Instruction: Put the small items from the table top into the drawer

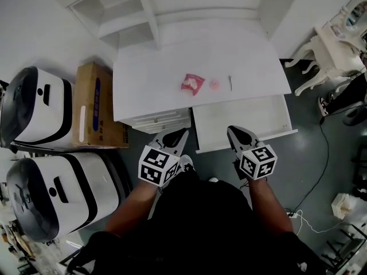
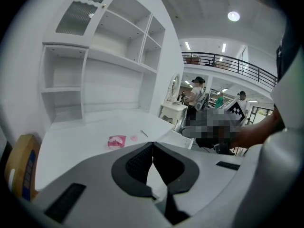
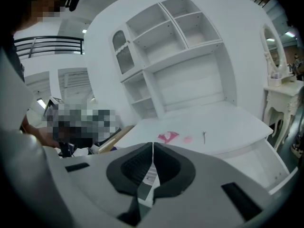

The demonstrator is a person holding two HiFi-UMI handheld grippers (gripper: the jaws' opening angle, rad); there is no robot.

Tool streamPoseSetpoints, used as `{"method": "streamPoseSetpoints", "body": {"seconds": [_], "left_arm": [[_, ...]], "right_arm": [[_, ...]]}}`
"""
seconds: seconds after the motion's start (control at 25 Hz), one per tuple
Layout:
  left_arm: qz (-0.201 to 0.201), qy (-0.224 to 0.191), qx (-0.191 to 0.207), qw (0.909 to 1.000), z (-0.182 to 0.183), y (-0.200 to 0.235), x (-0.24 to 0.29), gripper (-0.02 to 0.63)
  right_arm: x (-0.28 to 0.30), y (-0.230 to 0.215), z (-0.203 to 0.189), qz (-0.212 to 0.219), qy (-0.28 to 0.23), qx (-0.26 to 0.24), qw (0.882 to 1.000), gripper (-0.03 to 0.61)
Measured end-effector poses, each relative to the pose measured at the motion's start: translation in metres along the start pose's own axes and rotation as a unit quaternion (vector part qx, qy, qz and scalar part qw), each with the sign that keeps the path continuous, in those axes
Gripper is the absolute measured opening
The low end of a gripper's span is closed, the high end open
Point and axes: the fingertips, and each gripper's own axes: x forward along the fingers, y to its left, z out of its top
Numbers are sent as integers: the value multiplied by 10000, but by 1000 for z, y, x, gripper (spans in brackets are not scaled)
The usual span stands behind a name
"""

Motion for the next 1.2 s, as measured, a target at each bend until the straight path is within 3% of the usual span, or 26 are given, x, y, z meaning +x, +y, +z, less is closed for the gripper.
{"method": "streamPoseSetpoints", "body": {"seconds": [0.16, 0.36, 0.72, 1.2], "left_arm": [[-128, 43, 87, 9999, 4, 25, 7, 11], [-181, 101, 109, 9997, 3, 50, 14, 11], [-66, 91, -98, 9999, -1, 53, 29, 11], [643, 150, -542, 9963, -3, 45, 79, 11]], "right_arm": [[22, -8, 10, -251, -8, 65, 9997, 29], [41, -19, 14, -467, -142, 649, 9967, 28], [65, -61, 18, -685, 118, 367, 9969, 29], [108, -133, 1, -477, 786, -185, 9956, 29]]}}
